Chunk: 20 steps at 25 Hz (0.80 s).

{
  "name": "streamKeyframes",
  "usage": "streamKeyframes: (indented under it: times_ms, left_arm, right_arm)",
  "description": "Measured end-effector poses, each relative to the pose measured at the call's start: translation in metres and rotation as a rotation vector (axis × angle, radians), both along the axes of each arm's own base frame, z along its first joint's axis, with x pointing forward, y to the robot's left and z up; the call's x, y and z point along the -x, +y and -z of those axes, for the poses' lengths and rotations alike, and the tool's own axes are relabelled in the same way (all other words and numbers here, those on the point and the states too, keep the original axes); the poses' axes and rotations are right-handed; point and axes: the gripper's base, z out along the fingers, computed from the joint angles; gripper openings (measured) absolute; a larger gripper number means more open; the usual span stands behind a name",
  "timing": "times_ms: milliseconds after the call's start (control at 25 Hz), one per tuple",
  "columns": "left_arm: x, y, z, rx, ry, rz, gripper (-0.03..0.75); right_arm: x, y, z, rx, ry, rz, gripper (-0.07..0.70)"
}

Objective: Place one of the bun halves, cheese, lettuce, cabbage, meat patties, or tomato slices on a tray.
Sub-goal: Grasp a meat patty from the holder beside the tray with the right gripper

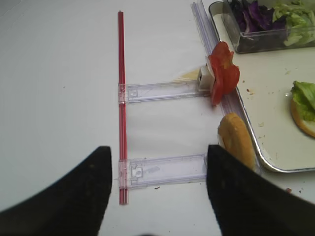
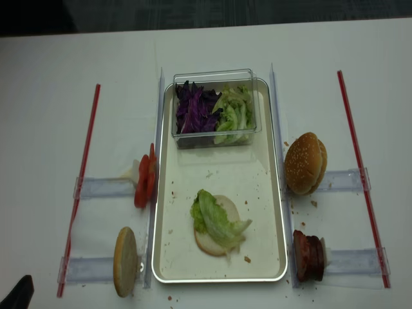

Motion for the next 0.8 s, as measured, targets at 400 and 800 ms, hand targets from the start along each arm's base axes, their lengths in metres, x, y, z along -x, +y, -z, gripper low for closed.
streamKeyframes:
  times_ms: [400,800]
  left_arm:
    - [0.0,0.0,0.0,0.0,0.0,0.0,0.428]
    - [0.0,0.0,0.0,0.0,0.0,0.0,0.428]
  right_arm:
    - [-0.001,0.0,0.0,0.0,0.01,0.0,0.579]
    - [-0.022,-0.001,0.001,-0.004,0.158,0.0,0.579]
